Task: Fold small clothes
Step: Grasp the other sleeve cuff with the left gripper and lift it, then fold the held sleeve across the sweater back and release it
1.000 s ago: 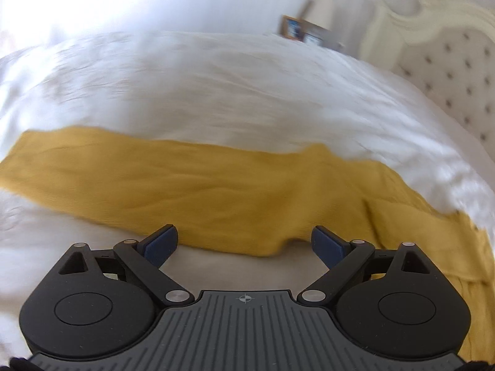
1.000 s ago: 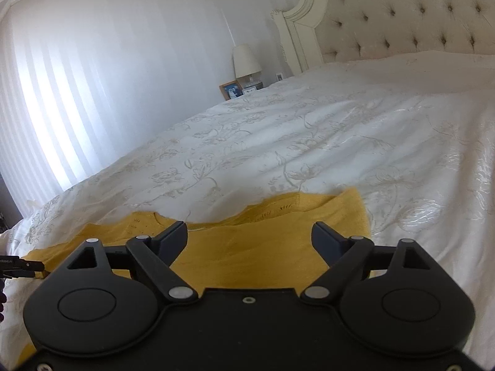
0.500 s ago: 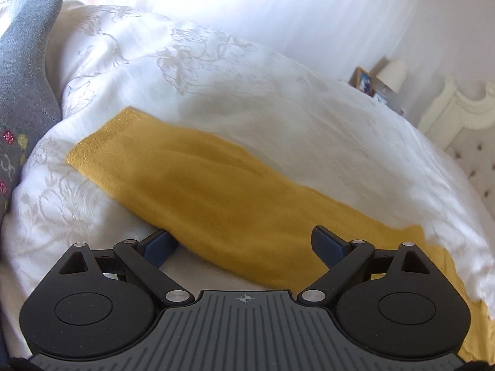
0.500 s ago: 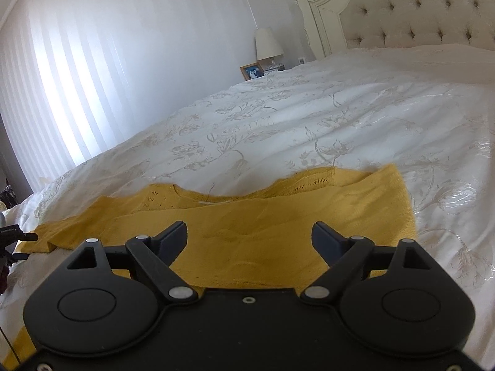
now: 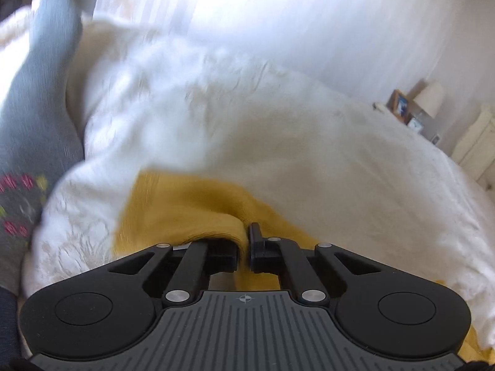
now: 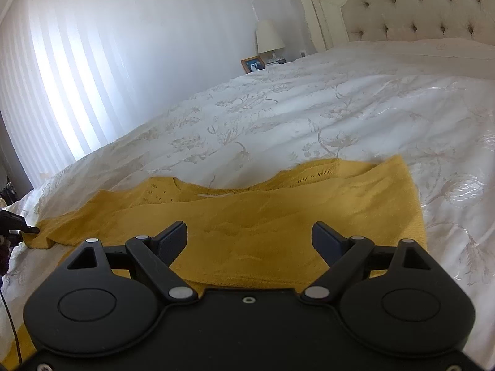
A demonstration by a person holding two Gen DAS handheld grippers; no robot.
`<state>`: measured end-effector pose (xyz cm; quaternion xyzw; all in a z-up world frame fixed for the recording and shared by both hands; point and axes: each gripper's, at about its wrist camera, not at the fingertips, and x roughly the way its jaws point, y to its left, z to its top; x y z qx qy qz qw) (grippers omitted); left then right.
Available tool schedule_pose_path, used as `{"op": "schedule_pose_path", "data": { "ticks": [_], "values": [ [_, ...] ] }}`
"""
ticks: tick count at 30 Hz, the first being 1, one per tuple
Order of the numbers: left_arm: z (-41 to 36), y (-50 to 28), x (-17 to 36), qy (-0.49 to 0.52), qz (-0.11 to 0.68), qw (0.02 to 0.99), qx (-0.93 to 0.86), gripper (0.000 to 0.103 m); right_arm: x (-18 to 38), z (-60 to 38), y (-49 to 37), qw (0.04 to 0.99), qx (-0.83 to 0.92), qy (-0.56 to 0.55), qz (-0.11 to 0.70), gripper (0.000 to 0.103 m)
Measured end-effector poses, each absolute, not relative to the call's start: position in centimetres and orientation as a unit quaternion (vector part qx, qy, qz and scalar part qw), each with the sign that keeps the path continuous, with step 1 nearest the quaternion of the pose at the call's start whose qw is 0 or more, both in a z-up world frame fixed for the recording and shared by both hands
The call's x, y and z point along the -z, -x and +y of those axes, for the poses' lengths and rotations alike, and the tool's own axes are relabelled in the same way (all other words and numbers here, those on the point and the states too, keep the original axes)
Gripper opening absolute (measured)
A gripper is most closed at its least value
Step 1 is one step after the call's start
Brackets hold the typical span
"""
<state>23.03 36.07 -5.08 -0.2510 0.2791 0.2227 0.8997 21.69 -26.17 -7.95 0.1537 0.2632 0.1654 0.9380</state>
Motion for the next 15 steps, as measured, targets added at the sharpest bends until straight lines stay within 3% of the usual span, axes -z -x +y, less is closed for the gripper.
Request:
{"op": "schedule_pose_path", "data": {
  "ticks": [15],
  "values": [
    [18.1, -24.7, -14.3, 0.109, 0.158, 0.980, -0.047, 0.007, 6.0, -29.4, -21.3, 0.940, -0.136, -0.215, 0.228, 0.089]
  ]
}}
